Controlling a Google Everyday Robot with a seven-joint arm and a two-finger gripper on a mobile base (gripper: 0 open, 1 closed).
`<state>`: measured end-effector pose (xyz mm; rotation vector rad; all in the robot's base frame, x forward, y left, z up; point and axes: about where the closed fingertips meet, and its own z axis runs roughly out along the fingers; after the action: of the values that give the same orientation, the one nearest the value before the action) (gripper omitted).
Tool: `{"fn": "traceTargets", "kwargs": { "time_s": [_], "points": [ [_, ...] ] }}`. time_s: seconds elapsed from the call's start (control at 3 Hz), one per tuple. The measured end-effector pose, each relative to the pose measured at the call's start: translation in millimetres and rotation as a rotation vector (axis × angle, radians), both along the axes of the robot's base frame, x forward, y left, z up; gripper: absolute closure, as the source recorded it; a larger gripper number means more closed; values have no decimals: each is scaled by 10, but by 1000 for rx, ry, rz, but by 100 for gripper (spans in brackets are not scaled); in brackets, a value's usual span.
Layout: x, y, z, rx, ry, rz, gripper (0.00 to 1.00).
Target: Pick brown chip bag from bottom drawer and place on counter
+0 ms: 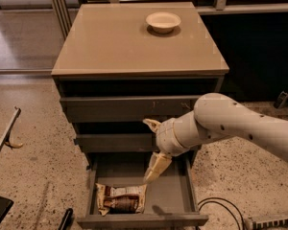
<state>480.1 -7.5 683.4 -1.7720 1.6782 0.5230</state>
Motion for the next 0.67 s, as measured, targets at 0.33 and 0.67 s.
{"fn": "traceTargets", "kwargs": {
  "time_s": [0.33, 0.67],
  "points": [
    [22, -25, -372, 10, 42, 11, 0],
    [46, -54, -1085, 18, 105, 42, 0]
  ]
}}
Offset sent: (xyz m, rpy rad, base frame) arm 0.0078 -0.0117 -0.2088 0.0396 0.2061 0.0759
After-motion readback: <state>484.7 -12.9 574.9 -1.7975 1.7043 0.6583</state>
